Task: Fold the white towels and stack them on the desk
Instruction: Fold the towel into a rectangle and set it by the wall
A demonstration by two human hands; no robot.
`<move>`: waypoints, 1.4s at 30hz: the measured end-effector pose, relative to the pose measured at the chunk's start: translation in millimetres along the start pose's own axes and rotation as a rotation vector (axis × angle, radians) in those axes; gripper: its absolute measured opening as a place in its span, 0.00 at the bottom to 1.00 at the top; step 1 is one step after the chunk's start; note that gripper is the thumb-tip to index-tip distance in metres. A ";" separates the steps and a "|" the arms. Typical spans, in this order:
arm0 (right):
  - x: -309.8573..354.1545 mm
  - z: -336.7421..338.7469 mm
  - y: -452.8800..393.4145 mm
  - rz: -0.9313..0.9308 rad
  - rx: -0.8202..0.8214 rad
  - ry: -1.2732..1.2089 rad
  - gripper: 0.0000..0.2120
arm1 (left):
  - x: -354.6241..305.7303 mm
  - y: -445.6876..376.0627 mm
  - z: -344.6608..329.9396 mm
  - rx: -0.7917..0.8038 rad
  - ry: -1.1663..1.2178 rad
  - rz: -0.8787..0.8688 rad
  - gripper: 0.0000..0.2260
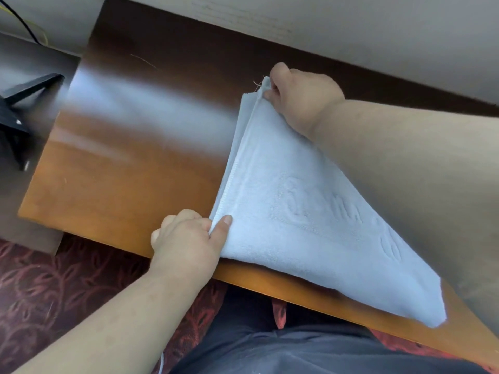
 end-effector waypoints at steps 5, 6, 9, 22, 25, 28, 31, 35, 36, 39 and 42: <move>-7.6 6.5 -2.0 -0.028 0.032 0.061 0.17 | -3.1 -5.0 -1.0 -0.054 -0.034 0.000 0.30; -6.5 8.5 -0.7 -0.052 0.040 0.070 0.18 | -4.2 -6.2 -0.6 -0.052 -0.029 0.007 0.29; -6.6 17.8 15.9 -0.092 -0.008 -0.046 0.23 | -9.3 -4.4 1.5 -0.057 -0.012 0.005 0.26; -27.7 -72.3 367.9 -0.122 0.161 -0.055 0.40 | -38.6 22.2 -5.6 -0.077 -0.684 -0.910 0.36; -45.4 -103.1 402.9 -0.301 0.285 -0.019 0.46 | -39.6 11.4 -4.1 -0.106 -0.693 -0.936 0.36; -58.0 -102.5 403.9 -0.365 0.172 -0.069 0.46 | -33.3 3.8 0.8 -0.169 -0.593 -0.933 0.38; -59.2 -92.7 393.3 -0.357 0.056 0.000 0.40 | -30.1 2.1 12.0 -0.180 -0.551 -0.902 0.40; -52.6 -76.3 393.0 -0.329 -0.051 0.044 0.32 | -33.7 4.6 30.6 -0.103 -0.522 -0.829 0.31; -52.5 -72.1 397.1 -0.331 -0.068 0.008 0.31 | -31.1 5.4 35.2 -0.072 -0.502 -0.796 0.29; -57.7 -53.7 416.7 -0.379 -0.111 -0.363 0.33 | -22.6 16.9 59.4 0.008 -0.292 -0.782 0.29; -64.4 -26.0 423.2 -0.495 -0.222 -0.850 0.33 | -17.6 19.8 87.7 0.047 0.181 -0.685 0.26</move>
Point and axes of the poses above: each hand's wrist, its own y-axis away from the middle knuckle, its own z-axis out of the back of the hand, x = y × z, the point moved 4 cm from there along -y, towards the middle knuckle, and after that the axes turned 10 degrees about x, right-handed, at the moved point
